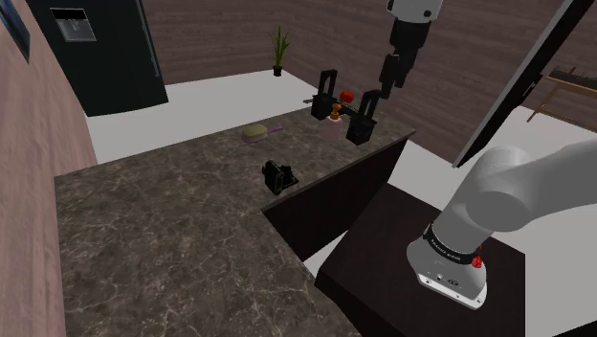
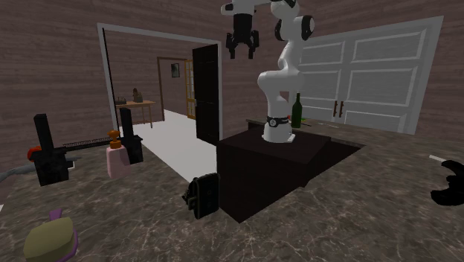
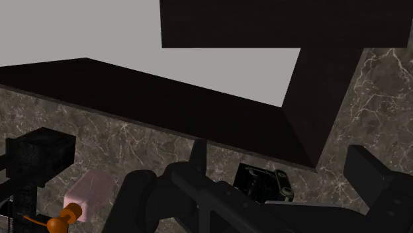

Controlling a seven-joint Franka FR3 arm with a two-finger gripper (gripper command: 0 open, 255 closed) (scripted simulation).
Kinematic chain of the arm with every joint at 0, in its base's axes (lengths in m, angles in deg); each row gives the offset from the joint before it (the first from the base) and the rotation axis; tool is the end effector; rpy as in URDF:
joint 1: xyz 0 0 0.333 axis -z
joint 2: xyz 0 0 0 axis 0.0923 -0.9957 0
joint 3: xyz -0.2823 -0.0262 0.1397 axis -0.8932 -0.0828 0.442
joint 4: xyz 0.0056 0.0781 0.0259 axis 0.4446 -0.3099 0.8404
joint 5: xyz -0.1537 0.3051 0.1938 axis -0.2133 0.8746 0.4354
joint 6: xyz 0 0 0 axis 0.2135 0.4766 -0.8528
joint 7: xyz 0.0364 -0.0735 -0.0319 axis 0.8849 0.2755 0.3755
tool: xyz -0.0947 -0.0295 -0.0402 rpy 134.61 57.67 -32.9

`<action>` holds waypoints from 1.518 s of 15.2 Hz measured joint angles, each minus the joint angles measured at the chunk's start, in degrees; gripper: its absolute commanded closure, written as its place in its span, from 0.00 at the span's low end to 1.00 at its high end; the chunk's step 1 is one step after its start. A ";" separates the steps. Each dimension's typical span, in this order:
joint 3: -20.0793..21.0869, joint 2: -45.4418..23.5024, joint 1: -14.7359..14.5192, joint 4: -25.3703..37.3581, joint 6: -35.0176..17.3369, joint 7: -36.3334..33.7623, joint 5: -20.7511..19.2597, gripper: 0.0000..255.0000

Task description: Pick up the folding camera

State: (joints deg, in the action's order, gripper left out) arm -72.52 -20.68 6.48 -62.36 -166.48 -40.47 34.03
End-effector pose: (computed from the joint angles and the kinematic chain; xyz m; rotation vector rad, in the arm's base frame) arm 0.3122 -0.0382 0.5841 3.0796 -0.0295 -0.0659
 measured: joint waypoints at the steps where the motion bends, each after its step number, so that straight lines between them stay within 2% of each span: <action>1: 0.00 0.00 0.00 0.00 0.00 0.00 0.00 0.00; 4: -0.36 -1.48 -0.12 -2.66 -4.43 0.12 -0.16 0.00; 10: -0.97 -7.64 -0.63 -8.58 -17.52 0.06 -0.33 0.00; 16: -1.34 -18.09 -1.31 -10.65 -31.15 -0.13 -0.27 0.00; 23: -2.01 -32.44 -1.83 -9.26 -45.50 0.66 0.08 0.00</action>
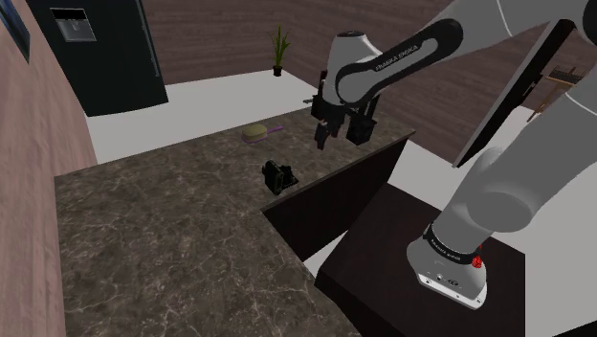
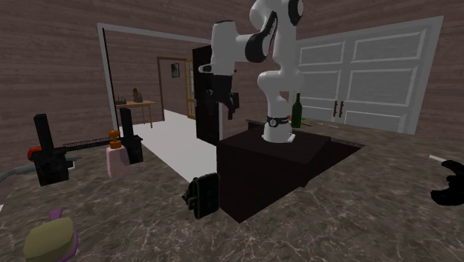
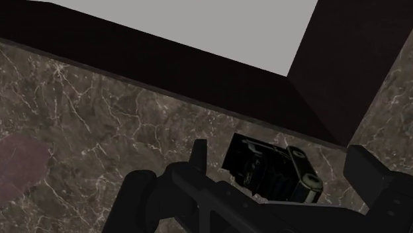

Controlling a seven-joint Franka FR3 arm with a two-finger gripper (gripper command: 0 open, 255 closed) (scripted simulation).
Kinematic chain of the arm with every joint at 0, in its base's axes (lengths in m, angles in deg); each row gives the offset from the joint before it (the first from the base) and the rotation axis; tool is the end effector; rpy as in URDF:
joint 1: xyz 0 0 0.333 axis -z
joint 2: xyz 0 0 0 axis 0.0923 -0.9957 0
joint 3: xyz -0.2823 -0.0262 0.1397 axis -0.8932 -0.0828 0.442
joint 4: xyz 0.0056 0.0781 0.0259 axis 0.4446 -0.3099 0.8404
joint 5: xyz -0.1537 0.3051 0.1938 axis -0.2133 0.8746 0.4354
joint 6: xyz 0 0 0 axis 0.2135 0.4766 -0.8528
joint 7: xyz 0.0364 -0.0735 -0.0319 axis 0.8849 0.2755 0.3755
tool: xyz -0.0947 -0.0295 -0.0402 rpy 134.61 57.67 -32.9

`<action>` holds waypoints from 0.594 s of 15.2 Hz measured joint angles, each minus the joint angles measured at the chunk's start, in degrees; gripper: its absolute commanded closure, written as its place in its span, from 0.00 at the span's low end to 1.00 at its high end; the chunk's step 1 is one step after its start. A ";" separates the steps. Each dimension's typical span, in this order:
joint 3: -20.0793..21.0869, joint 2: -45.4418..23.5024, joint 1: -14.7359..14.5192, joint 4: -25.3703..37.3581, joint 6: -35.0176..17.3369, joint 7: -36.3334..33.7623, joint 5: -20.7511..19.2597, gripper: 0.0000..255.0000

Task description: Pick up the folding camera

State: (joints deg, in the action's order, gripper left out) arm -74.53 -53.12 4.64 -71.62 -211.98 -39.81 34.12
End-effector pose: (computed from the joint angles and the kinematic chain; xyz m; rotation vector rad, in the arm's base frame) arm 0.4498 -0.0353 0.3531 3.0849 0.0663 0.0364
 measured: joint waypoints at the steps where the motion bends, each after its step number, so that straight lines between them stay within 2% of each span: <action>1: 0.09 -2.10 -0.17 0.08 -2.18 -0.12 0.13 0.00; 6: 0.22 -14.18 -0.51 4.00 -11.36 0.48 1.01 0.00; 9: 0.45 -20.78 -0.43 7.51 -14.98 1.20 1.70 0.00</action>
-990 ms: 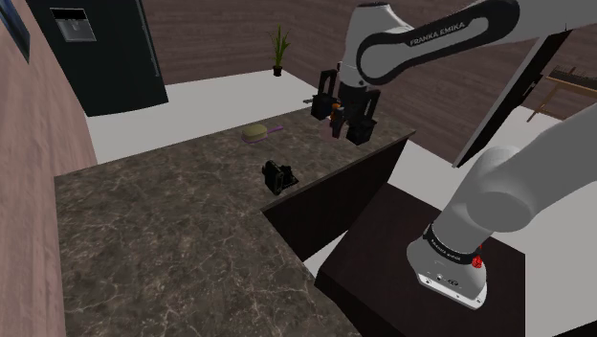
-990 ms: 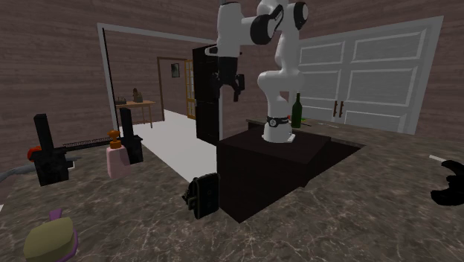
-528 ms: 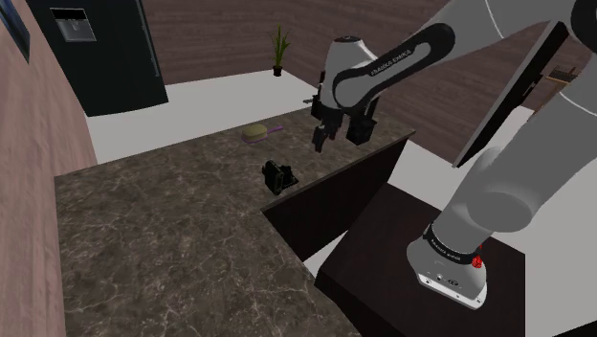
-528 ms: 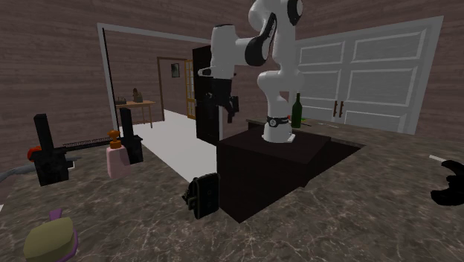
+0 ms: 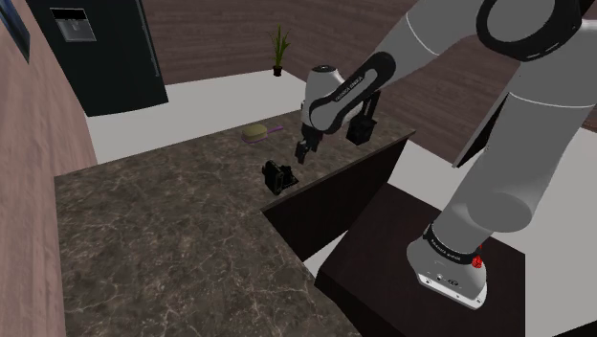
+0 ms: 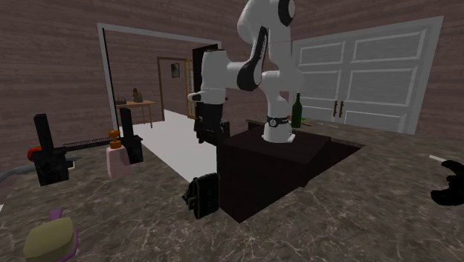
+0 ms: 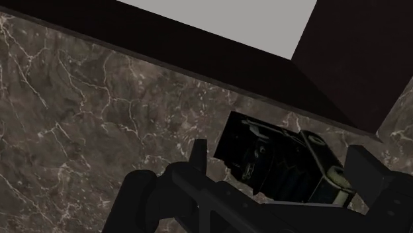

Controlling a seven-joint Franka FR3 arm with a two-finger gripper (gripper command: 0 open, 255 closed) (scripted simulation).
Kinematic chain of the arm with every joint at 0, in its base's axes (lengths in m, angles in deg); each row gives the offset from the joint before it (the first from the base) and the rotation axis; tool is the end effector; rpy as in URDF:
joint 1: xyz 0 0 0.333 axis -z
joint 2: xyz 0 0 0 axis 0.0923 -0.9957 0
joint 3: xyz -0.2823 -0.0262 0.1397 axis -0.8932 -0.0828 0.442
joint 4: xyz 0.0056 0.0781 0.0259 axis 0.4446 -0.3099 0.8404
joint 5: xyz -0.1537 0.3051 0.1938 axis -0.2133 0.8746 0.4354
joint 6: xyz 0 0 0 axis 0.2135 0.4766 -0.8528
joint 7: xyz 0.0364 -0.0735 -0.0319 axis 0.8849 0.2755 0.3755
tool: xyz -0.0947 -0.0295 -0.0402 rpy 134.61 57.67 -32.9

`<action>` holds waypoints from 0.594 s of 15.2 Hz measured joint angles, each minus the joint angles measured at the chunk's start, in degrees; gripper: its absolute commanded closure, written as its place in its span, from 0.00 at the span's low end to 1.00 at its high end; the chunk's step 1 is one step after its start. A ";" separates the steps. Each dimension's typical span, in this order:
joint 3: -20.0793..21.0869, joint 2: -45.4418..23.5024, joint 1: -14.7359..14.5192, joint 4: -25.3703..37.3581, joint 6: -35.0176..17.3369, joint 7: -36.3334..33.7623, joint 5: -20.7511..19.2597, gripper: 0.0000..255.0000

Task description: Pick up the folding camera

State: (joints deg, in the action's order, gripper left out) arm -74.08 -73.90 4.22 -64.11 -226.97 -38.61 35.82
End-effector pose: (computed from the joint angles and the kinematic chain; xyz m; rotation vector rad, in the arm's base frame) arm 0.5123 -0.0302 0.2551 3.0851 0.1073 0.0833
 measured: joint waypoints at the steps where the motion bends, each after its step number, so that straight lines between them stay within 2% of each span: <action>1: 0.14 -2.34 -0.02 1.18 -1.35 0.07 0.19 0.00; 6: 1.03 -13.88 0.09 8.71 -6.27 0.48 0.96 0.00; 9: 1.25 -17.57 0.02 10.96 -7.92 0.37 1.09 0.00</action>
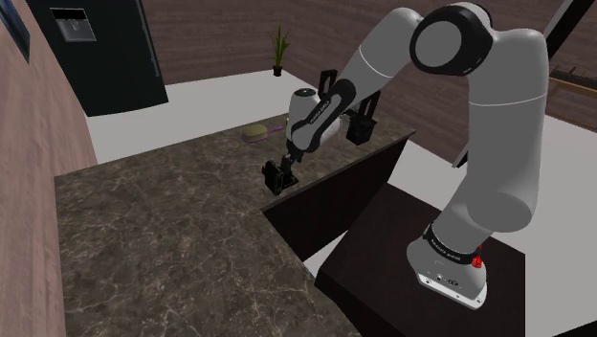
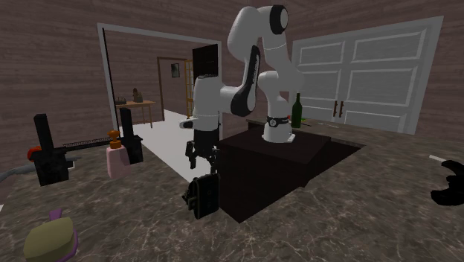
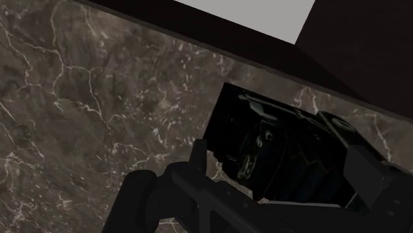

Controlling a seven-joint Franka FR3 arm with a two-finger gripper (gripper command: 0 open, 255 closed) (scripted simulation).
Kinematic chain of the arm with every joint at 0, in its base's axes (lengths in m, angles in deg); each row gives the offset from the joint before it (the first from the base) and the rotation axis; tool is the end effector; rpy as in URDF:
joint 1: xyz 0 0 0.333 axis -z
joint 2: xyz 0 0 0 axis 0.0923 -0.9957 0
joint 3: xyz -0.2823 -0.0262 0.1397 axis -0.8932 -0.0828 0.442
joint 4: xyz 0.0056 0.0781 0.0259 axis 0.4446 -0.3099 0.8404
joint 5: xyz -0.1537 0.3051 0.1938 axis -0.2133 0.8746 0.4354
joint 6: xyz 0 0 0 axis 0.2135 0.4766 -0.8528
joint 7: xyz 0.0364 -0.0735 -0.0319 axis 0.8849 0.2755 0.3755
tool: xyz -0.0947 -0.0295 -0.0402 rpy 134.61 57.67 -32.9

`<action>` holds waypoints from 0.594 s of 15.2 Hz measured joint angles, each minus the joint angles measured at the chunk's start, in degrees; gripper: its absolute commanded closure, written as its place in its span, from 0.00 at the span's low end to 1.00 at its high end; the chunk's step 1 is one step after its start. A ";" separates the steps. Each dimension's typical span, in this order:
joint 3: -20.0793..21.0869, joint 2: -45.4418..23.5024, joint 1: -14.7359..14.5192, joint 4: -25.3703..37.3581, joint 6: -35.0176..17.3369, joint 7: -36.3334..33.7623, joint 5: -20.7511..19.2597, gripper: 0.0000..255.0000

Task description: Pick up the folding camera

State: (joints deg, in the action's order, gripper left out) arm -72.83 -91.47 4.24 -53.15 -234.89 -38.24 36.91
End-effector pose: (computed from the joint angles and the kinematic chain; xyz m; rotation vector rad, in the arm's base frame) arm 0.5651 -0.0209 0.1715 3.0847 0.1394 0.1196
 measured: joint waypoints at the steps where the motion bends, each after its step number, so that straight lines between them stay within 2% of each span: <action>1: 0.01 -0.71 0.03 0.12 -0.63 0.00 0.01 0.00; 6: 0.11 -4.35 0.14 1.23 -3.42 -0.03 0.08 0.00; 7: 0.18 -4.49 0.10 1.40 -3.54 -0.01 0.08 1.00; 9: 0.31 -4.36 0.01 1.38 -3.59 0.03 0.06 1.00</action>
State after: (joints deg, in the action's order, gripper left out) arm -72.52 -95.83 4.24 -51.78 -238.48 -38.21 36.97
